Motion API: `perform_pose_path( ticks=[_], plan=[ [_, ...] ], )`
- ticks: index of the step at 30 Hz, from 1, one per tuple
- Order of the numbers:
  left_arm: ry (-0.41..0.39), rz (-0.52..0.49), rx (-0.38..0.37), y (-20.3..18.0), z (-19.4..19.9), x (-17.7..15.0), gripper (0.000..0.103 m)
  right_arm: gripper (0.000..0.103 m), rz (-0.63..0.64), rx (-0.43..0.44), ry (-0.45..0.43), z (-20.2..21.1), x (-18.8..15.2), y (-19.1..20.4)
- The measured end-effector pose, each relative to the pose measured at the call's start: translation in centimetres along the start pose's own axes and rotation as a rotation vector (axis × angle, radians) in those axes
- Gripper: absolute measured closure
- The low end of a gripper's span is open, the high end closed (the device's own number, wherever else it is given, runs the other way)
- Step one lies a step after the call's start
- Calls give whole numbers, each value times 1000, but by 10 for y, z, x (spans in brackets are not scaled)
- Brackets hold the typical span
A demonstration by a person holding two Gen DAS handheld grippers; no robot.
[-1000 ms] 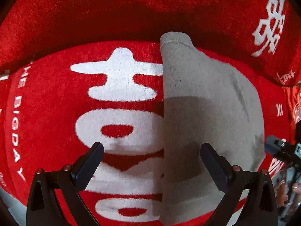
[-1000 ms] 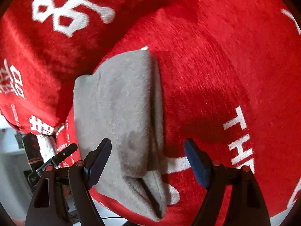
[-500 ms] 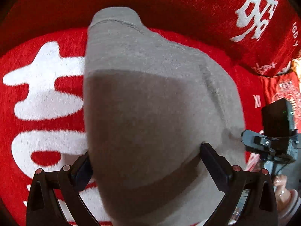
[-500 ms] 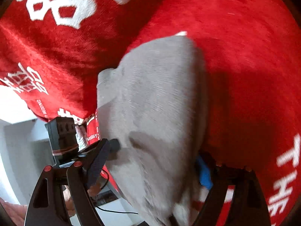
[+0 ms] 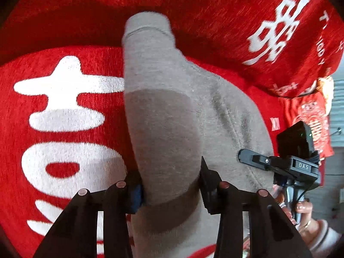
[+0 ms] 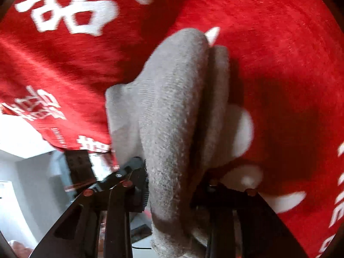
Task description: Fold small clothes
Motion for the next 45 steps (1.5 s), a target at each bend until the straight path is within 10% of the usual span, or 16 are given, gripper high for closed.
perform_pose_path(
  ticks=[11,19,24,27,29,34,45],
  plan=[
    [-37,35,3,36,61,-69,59,70,41,44,93,-68,-55,55],
    [-15,117,136,108,58,-107,59,66,3,-32,123,-133,-78,43],
    [-77,181,120,130,73,-114,58,31,-38,-111,56,-113,-72,41],
    [-120,183,170,135,87,-117,58,37,5,-199,41,-99,-76,38],
    [-137,180,207,141,92,-119,58,80,62,-324,53,-98,-79,40],
    [-124,170,384,158,83,-127,42,80,150,-576,29,-93,-79,24],
    [-122,197,553,173,85,-141,22,72,141,-705,-19,-77,-109,28]
  ],
)
Point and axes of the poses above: each gripper's, at about its wrist camera, not at the fingertips, and z roughly against the way its jaws point, y to its left, x to its top, the point moved 7 cm from there along -z, roughly the way its jaws point, and after that the axes turned 13 degrees about y, right-handed, at the moved point
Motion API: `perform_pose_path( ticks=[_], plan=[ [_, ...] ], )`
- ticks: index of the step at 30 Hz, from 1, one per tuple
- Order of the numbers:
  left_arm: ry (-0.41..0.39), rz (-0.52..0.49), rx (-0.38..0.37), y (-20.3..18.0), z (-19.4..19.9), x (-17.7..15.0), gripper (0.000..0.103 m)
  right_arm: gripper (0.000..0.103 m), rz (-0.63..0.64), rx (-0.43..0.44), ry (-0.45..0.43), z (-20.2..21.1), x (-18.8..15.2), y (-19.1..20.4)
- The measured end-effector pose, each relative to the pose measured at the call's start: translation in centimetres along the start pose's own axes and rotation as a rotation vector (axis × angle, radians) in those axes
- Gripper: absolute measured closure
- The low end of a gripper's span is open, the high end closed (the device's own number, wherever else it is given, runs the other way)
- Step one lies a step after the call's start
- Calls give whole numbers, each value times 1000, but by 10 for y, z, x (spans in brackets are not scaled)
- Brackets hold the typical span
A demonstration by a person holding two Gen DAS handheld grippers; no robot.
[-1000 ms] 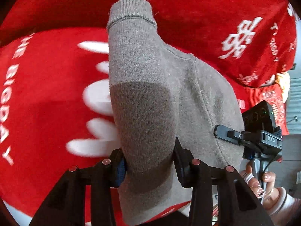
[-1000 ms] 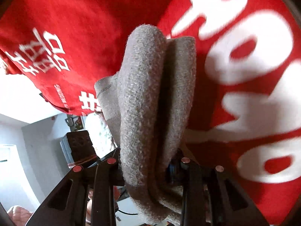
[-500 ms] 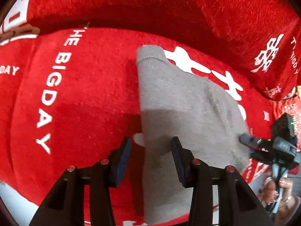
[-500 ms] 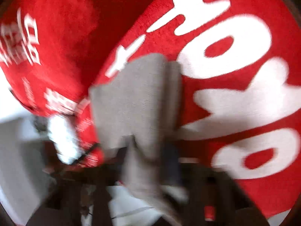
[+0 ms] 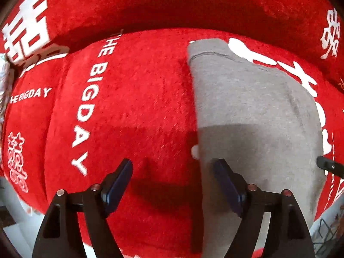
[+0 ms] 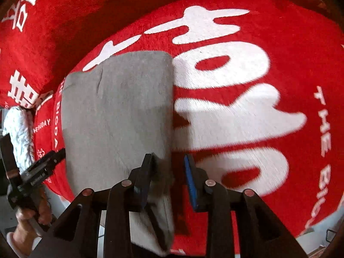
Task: Fold small clothes
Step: 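Lower the grey sweater bundle flat onto the red cloth and release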
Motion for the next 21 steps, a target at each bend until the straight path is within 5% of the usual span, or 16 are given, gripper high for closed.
perform_pose_path(
  ticks=[6,11,16,21],
  plan=[
    [55,-8,6,3,6,-39,22,73,32,90,-5,15,-40,18],
    [120,-49,57,-5,-2,-70,22,81,83,48,82,-16,-66,30],
    [168,-55,61,-11,-4,-85,22,82,-17,-27,130,-40,-65,6],
    [166,-54,46,-15,9,-92,22,82,-63,-10,164,-35,-75,-11]
  ],
)
Point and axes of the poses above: each gripper's, at about its wrist camera, not at the fingertips, and z roughly against the way its jaws point, y to its left, x to its top, the point moved 7 cm from there along -z, roughly the way its jaws point, and after that the axes turned 13 degrees about y, right-handed, at the moved point
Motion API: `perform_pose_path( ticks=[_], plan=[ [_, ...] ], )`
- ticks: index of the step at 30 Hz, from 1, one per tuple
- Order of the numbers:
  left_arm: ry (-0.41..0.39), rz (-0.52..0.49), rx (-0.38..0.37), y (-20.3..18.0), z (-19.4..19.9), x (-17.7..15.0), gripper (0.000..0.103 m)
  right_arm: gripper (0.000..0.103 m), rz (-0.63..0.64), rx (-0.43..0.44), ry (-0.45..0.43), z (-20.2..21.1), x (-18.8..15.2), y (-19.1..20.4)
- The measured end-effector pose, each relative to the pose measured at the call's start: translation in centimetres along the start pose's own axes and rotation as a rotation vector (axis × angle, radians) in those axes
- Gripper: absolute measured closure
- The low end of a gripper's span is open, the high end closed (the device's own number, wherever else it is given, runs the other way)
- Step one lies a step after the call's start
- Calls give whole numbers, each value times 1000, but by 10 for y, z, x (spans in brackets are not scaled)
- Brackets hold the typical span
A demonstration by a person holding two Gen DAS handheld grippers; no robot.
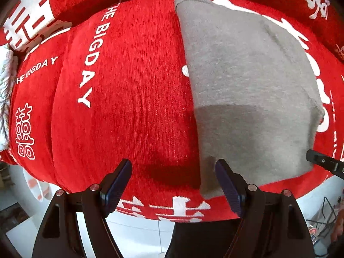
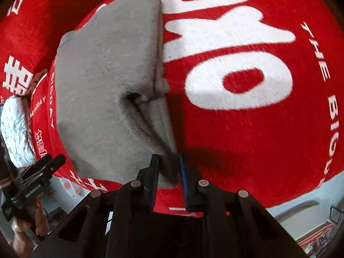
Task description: Fold small clothes
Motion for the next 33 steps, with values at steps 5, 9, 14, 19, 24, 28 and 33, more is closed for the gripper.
perform_pose_path(
  ticks=[5,9,14,19,24,28,33],
  plan=[
    [-8,-8,-15,-5,13,-4,22,82,9,-33,20,2,-1,4],
    [-14,-15,-21,-11,22,-8,22,82,6,-33,16,7,-3,6],
    [-6,-33,-27,-17,25,-12,22,82,27,-25,10,20,-14,16],
    [17,-42,-45,-23,28,-20,22,82,21,-13,-8,37,-20,18],
    [19,-68,-46,-26,39,-27,22,82,19,-3,-23,56,-23,22],
    [19,-65,-43,-24,48,-30,22,82,37,-27,-20,67,-25,30],
    [1,-30,-106,-17,73,-30,22,52,105,-61,-54,90,-26,54]
  ],
)
Point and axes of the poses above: each gripper's, at about its wrist camera, not at the fingertips, and z roughly against the way its jaws point, y to its left, x to its top, the point moved 7 cm from there along -z, roughly the way its jaws point, and after that the axes turned 13 degrees about y, right-handed, at the moved point
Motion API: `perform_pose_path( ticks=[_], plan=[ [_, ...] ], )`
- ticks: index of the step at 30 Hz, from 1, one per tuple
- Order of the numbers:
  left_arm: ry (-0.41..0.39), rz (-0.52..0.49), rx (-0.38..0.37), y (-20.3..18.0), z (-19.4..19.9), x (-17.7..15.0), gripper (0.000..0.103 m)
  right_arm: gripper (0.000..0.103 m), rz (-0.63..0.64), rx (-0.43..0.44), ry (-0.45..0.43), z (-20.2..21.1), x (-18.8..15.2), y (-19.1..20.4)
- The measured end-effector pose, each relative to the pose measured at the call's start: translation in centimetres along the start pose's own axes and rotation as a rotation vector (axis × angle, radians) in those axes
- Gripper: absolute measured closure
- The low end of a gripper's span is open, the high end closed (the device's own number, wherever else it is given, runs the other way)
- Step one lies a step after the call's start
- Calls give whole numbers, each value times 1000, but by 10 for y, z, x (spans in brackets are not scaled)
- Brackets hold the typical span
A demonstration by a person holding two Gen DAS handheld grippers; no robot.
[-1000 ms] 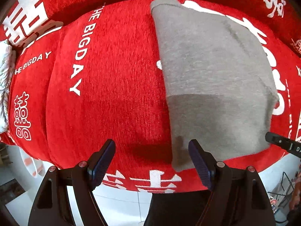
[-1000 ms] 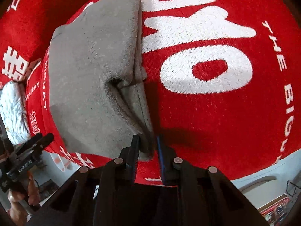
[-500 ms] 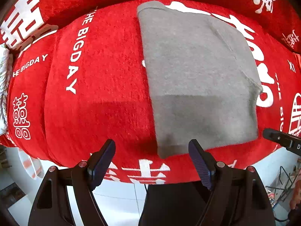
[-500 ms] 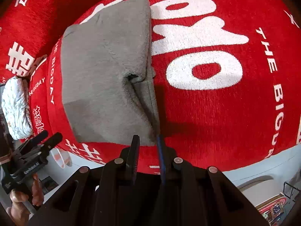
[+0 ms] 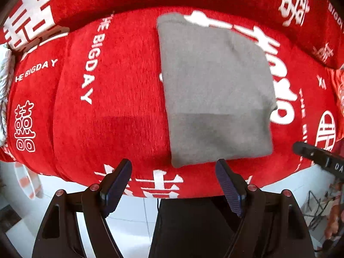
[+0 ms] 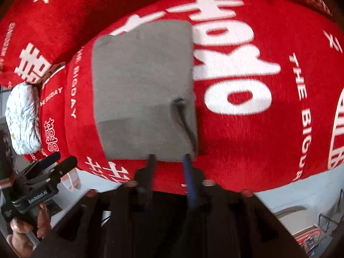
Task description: Fold small clothes
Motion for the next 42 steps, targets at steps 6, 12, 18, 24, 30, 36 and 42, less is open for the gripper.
perform_pose_path(
  ticks=[6,12,18,24,30,36,42],
  plan=[
    [-70,-8,32,4,34,7,22,46,38,-23,-45,29,7,24],
    [-134,31,31,4,62,9,22,34,51,-73,-105,55,13,42],
    [-180,20,44,-5,81,8,22,23,73,-161,-166,75,13,54],
    [-175,26,23,-10,84,5,22,12,75,-199,-181,81,11,57],
    [-204,16,29,-13,89,1,0,0,51,-232,-199,82,9,51],
    [-204,27,60,-11,88,0,0,0,52,-249,-201,84,5,51],
    [-204,62,42,-5,89,-2,0,0,57,-251,-198,85,1,56]
  ],
)
Point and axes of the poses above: each gripper's, at about its wrist camera, not at the fingertips, and z roughly against the way its jaws point, y to its left, x to its top, the point moved 7 cm from there along -z, roughly the way its jaws point, and after that the axes turned 13 degrees about y, right-handed, at the moved point
